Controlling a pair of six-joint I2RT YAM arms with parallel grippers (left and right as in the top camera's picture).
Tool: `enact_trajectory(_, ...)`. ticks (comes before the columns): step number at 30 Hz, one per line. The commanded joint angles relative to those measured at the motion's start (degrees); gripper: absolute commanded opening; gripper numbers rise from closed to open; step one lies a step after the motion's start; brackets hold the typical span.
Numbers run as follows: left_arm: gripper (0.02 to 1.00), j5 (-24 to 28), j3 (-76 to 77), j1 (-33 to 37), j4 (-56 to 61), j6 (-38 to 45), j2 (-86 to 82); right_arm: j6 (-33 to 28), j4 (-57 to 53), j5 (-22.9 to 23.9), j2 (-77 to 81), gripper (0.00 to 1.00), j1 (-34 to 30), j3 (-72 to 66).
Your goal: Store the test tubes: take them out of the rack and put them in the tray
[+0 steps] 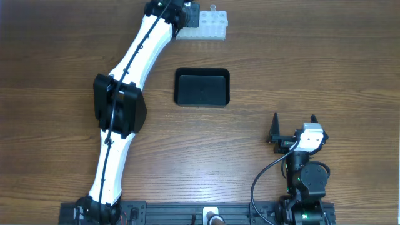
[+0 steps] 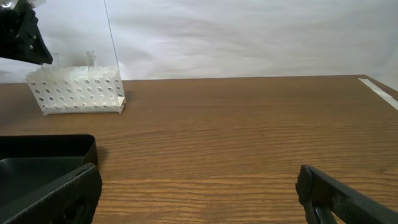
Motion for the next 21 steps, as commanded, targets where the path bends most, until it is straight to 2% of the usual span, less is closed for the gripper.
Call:
enact_trajectory(1, 0.104, -2.91, 5.09, -0.39, -2.43, -0.2, 0.37, -0.44, -0.26, -0.09, -0.52, 0.991, 0.13, -0.31)
enact_trajectory(21, 0.082, -3.15, 7.19, -1.31, -4.42, -0.2, -9.16, -0.44, -0.26, -0.09, -0.52, 0.991, 0.13, -0.31)
